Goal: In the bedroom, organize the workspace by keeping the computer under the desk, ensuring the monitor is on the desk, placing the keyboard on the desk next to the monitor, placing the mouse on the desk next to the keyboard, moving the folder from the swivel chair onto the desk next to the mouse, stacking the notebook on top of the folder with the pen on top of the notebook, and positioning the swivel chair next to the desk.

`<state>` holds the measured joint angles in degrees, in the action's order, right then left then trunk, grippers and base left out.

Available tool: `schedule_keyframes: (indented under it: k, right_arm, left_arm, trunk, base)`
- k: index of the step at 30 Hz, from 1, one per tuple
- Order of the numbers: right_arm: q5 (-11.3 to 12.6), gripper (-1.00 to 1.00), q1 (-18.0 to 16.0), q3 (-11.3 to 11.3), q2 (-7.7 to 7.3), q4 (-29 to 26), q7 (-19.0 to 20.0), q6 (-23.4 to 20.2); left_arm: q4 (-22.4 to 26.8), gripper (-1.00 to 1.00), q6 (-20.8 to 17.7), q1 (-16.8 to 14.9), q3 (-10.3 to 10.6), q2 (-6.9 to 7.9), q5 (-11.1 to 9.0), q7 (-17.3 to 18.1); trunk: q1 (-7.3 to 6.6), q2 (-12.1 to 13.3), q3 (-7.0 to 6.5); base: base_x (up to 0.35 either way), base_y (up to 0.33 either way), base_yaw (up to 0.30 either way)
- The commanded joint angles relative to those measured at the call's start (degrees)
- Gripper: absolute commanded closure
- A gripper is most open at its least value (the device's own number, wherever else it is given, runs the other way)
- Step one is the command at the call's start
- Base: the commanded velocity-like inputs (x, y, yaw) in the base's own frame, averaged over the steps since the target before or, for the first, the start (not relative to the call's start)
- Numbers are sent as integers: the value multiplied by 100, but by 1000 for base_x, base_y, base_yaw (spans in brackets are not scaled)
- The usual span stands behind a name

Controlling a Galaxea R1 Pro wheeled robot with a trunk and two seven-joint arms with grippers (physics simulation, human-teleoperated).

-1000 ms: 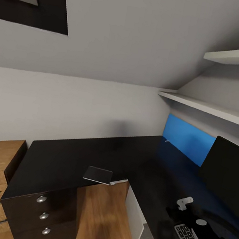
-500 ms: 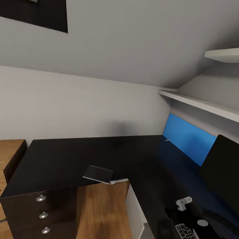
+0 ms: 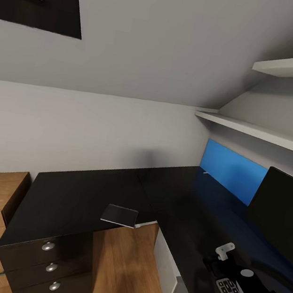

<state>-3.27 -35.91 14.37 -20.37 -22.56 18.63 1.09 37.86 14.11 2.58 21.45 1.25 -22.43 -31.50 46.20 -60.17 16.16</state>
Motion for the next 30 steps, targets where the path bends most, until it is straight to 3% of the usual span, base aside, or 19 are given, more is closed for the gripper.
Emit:
schedule_keyframes:
  k: [1,15,30]
  right_arm:
    - [-39,100,-3,5,-3,-2,9,-42]
    - [-102,100,-7,5,-3,-11,-16,-139]
    - [-104,100,-5,4,-3,-11,-136,-138]
  left_arm:
    - [9,-100,30,-3,48,8,-60,-38]
    - [2,-100,31,-2,61,7,-68,-31]
    - [2,-100,31,-1,46,16,-68,-31]
  trunk:
    - [23,-45,24]
    - [330,-606,275]
    - [330,-606,275]
  base:
    - [3,0,0]
    - [0,0,0]
    - [0,0,0]
